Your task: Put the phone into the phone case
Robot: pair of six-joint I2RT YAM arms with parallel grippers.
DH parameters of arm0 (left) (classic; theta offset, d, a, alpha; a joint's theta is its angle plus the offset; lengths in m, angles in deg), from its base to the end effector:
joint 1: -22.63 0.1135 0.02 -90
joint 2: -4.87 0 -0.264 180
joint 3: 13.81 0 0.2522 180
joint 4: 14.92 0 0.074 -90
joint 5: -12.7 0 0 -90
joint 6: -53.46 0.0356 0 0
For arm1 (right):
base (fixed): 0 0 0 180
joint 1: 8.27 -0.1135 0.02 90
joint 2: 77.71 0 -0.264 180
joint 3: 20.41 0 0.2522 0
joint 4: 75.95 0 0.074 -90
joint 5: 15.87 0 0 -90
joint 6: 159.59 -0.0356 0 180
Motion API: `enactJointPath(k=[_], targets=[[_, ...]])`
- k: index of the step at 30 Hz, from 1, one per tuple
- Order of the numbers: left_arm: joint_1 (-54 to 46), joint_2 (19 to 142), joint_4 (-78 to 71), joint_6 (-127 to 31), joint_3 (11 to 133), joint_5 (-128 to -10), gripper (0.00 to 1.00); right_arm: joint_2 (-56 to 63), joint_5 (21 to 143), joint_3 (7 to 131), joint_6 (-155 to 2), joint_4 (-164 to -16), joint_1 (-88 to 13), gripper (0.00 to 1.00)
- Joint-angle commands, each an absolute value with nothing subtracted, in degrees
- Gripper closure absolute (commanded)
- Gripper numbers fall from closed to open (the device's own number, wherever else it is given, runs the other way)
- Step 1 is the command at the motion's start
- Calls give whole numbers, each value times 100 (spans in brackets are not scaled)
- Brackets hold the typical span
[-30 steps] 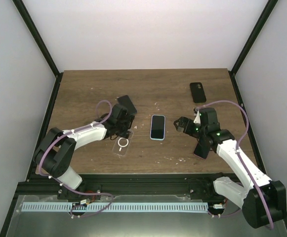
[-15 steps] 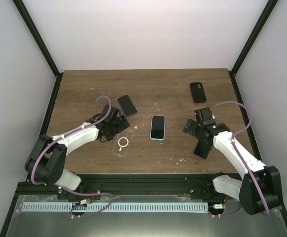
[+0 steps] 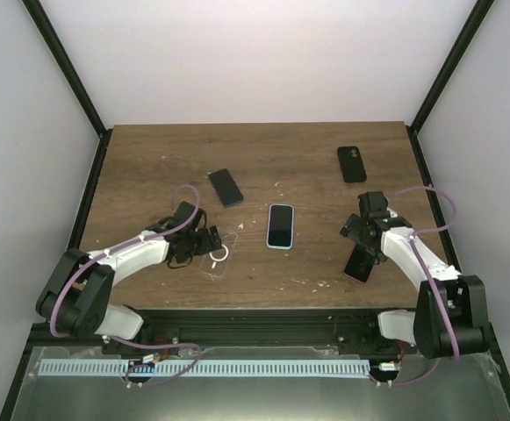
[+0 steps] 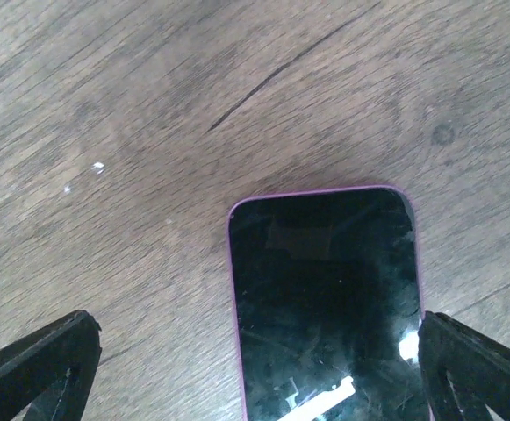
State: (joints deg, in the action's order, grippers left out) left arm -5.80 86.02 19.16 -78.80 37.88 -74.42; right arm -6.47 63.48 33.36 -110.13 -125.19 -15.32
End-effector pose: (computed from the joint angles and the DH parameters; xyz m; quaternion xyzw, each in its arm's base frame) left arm 0.2171 -0.1195 0.1522 -0.1115 0.9668 -0.1523 0.1725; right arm 0.2179 0.0203 0.1877 0.2989 0.9284 -0.0021 0.2206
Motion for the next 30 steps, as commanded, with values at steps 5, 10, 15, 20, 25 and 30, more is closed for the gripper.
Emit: enactJointPath(k=[5,10,15,20,25,30], targets=[[-558,8198,1876,-7711,3404,-7132,2,-285,6702,3003,-10703,-11739,-796,0],[-561,7793,1266,-8126,2934,-6315,3,-119,6784,2936,-10655,-11489,-766,0],[-568,7609,1010,-8368,2746,-5917,4,-148,7842,2653,-10104,-10736,-761,0],[-567,7384,1020,-8416,2669,-5924,4,-22,8787,2611,-9687,-10387,-766,0],[-567,7435,852,-8589,2553,-5791,5,190,9841,2611,-9351,-10092,-774,0],[-610,7427,684,-8810,2453,-5640,5,218,10486,2573,-9249,-9935,-970,1]])
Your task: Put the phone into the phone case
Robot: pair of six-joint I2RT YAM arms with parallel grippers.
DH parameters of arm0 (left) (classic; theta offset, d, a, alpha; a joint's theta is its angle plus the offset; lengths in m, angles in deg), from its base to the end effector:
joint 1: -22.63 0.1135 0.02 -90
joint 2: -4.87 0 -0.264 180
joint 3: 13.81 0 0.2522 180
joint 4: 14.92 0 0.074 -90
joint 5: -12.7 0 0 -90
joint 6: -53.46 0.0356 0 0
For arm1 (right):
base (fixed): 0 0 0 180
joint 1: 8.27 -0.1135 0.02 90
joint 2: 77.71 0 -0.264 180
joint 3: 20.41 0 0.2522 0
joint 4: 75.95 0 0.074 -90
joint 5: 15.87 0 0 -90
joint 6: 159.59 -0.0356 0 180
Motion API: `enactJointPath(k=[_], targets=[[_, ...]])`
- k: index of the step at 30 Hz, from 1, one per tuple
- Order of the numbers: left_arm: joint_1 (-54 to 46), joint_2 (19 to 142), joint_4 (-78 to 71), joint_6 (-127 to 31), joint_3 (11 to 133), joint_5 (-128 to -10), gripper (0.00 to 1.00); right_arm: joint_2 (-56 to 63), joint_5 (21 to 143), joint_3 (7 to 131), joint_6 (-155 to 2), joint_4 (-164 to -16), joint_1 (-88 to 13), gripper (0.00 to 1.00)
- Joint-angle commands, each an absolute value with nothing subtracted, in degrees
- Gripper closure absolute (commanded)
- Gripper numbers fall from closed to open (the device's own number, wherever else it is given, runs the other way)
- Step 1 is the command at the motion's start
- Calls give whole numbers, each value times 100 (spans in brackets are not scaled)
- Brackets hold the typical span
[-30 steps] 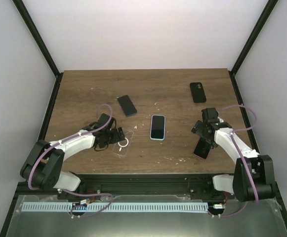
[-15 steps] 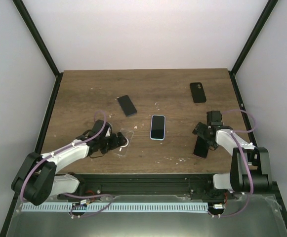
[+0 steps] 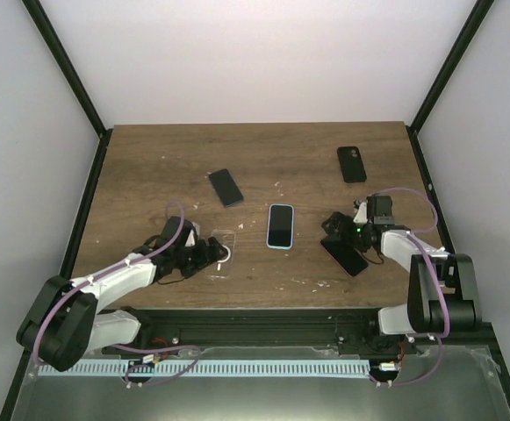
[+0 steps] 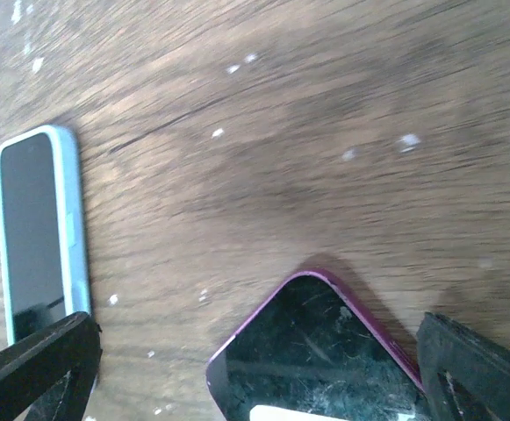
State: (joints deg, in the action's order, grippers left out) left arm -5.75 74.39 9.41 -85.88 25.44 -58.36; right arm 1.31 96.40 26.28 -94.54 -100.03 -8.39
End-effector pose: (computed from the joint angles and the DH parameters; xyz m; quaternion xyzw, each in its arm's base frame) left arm 0.1774 -0.1089 0.1459 -0.1217 0.9331 -0.3102 0.1352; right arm 0.2420 0.0140 0.1487 0.1474 0.9294 0.2420 0.2366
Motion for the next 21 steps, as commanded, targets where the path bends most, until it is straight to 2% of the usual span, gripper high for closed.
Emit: enactJointPath(k=[1,10,21], targets=[[-625,7417,658,-8847,2441,-5636,5,226,10535,2585,-9261,-9951,-1054,1],[-897,7521,340,-9130,2382,-5606,6,74,10794,2338,-9645,-9981,-1915,7],[-1079,7465,202,-9250,2428,-5617,6,-494,10546,2039,-10237,-10520,-2725,9]])
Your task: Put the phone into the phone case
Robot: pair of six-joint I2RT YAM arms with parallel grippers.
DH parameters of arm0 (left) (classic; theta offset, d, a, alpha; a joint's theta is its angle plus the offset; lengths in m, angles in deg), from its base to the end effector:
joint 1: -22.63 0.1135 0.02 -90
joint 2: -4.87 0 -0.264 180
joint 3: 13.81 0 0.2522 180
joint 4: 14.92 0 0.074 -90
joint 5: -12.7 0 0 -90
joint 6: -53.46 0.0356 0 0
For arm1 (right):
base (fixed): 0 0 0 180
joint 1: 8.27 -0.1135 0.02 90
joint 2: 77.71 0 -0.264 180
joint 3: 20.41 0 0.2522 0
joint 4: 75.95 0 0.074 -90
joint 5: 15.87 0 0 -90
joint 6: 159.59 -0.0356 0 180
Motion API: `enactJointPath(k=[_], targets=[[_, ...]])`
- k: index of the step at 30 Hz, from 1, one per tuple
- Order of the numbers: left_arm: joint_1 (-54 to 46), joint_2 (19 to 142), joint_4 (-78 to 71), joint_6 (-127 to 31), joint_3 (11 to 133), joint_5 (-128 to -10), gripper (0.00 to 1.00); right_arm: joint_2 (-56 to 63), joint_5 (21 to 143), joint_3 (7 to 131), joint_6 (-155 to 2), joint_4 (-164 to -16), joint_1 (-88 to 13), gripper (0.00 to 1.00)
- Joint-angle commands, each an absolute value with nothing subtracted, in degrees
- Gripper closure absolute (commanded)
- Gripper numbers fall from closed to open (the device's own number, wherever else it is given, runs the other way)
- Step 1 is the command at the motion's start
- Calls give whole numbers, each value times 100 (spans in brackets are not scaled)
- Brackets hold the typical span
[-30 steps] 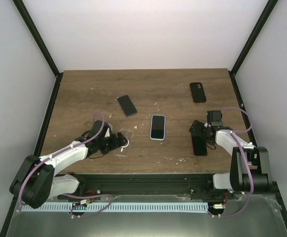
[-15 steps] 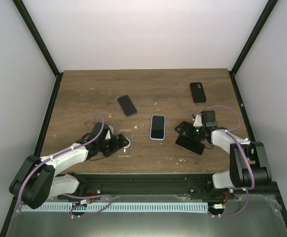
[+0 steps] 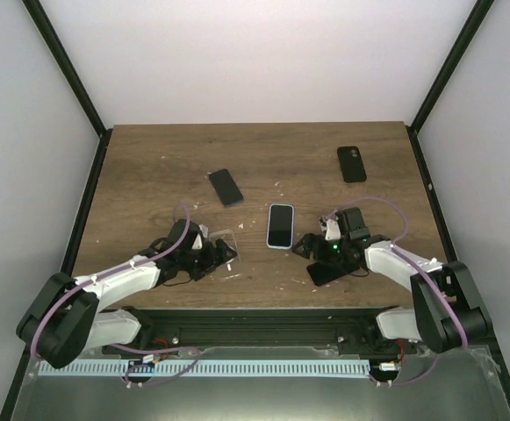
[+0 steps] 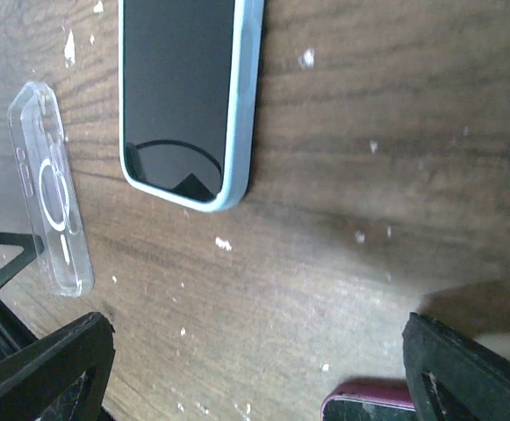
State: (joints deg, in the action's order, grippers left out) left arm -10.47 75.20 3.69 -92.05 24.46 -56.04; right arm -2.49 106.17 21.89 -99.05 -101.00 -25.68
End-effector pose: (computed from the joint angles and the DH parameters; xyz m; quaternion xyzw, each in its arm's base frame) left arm 0.1712 -0.1270 0.1453 -0.1190 0.9199 -0.3553 0.1154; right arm 0.2039 0.0837 0.1434 0.0213 0.9268 0.3488 0.1378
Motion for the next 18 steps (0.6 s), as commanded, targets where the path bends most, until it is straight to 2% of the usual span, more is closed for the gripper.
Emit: enactJointPath(k=[1,7,11,18], targets=[[-1073,7444,242,-9238,2430,-5643,6,-600,10515,2003,-10319,-10615,-2739,10],[-1080,7265,423,-9062,2420,-5808,6,-1485,9886,1988,-10951,-11555,-2744,14],[-1074,7162,780,-8751,2599,-6071,6,-2072,8692,2378,-12049,-12773,-2748,14],[-1071,6774,932,-8168,2709,-6084,0,-1854,7209,3173,-13533,-14625,-2743,9]])
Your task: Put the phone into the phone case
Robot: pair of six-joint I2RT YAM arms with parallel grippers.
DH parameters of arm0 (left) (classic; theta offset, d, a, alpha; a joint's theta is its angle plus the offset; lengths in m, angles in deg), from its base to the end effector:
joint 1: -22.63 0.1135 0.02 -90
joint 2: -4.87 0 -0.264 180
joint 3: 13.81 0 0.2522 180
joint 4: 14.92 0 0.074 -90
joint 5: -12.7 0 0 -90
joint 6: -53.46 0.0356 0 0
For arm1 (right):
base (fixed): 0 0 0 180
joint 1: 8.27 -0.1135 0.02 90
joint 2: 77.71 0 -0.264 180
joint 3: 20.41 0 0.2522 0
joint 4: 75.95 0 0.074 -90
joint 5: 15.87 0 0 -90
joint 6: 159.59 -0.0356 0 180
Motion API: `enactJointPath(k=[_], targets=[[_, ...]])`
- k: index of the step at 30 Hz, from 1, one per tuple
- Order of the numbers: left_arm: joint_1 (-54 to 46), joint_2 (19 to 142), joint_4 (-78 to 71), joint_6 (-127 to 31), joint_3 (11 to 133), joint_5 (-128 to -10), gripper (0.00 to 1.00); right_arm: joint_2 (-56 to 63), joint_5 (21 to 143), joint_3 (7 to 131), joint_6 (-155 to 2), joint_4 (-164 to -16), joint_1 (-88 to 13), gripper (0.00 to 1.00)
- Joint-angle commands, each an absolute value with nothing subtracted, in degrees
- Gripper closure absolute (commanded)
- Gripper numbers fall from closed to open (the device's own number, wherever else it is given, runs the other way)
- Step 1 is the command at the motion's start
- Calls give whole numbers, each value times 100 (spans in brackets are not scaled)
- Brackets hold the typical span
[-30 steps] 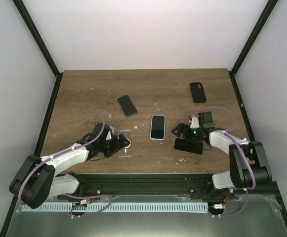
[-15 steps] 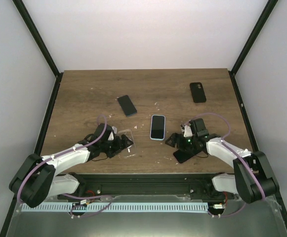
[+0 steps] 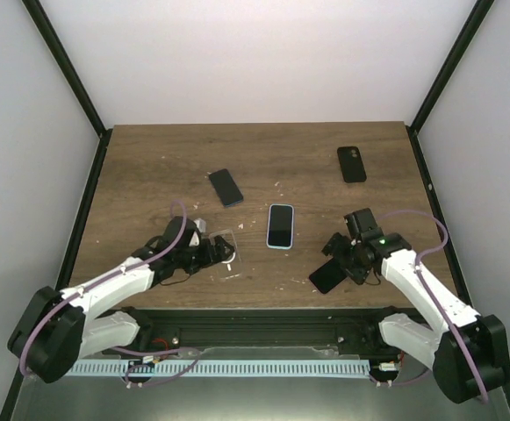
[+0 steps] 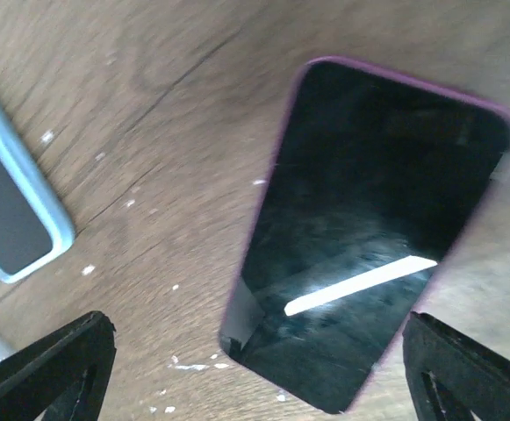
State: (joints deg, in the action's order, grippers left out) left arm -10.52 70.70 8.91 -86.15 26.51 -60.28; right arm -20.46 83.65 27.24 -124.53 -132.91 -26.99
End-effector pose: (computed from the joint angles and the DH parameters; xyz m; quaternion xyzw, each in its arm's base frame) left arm 0.1701 -0.1235 0.1638 -0.0819 0.9252 -0.3313 0.1661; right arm 0.1584 0.0599 0.1934 0.2873 0.9327 0.1864 0.1133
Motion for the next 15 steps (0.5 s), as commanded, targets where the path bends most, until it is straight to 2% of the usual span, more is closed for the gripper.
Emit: enactJointPath(k=[1,10,15], targets=[[-1071,6688,939,-8141,2684,-6117,0,-1741,7181,3236,-13585,-14664,-2745,8],[-1075,6101,1249,-8164,2448,-6513,0,-467,7263,3421,-13982,-14523,-2750,7],[-1033,6102,1224,-8092,2401,-6976,8,-491,7694,3087,-14084,-13713,-2750,10]])
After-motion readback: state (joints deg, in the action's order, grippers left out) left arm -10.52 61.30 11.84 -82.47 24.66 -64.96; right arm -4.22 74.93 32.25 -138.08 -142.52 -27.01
